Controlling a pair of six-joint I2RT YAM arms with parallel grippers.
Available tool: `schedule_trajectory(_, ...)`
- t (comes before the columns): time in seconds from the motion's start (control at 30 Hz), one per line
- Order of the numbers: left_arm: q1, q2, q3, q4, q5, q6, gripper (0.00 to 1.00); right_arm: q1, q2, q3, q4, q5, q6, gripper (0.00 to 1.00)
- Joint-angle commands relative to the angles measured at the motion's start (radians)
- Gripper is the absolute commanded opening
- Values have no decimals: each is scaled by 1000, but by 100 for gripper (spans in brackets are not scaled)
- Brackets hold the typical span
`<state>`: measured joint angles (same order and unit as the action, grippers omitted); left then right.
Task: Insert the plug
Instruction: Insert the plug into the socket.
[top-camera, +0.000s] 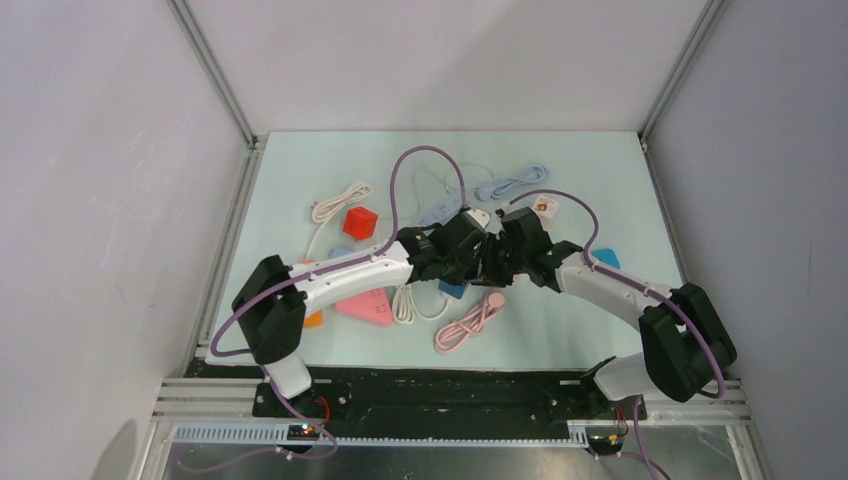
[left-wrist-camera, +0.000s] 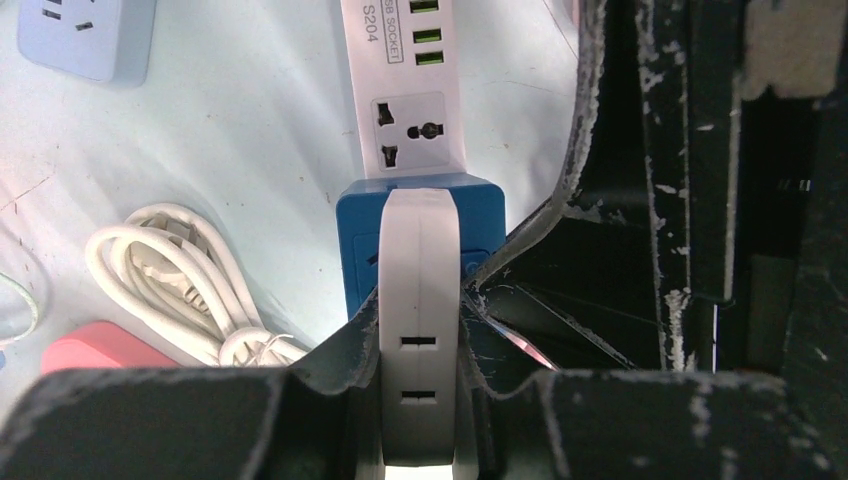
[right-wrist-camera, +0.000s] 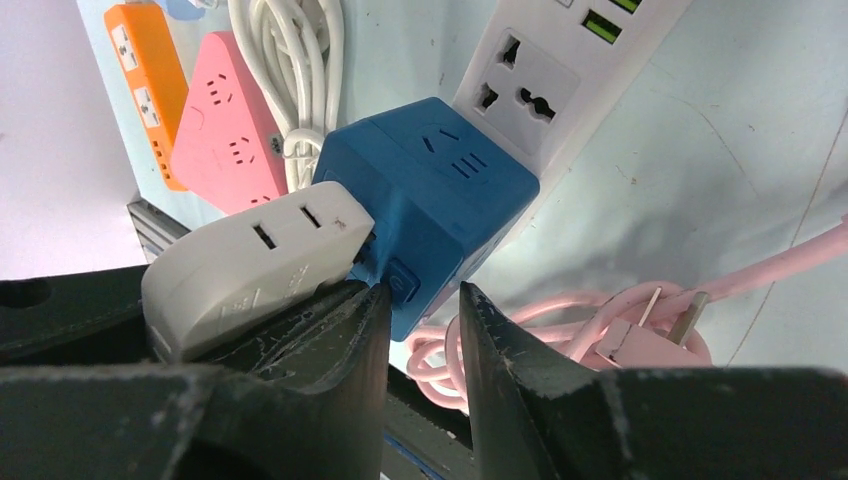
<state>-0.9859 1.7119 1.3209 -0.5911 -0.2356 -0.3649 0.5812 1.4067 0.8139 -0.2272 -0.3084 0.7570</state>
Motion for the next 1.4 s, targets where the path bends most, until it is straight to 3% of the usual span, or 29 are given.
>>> schedule_trajectory(0.0, 9, 69, -65, -40, -43, 27, 0, 3, -3, 18, -87, 70, -73, 35)
schedule_trajectory(0.3, 9, 62, -64, -55, -32, 33, 0, 6, -15, 51, -74, 39, -91, 37)
schedule_trajectory(0.9, 9, 59, -26, -98, 24, 25, 0, 66, 48, 60, -136, 122, -89, 36)
schedule_trajectory(1.13, 10, 54, 18, -98, 19, 15, 27, 67, 44, 60, -136, 127, -82, 35)
schedule_trajectory(1.37, 10, 50, 51, -99, 13, 8, 43, 71, 45, 60, -137, 130, -79, 36)
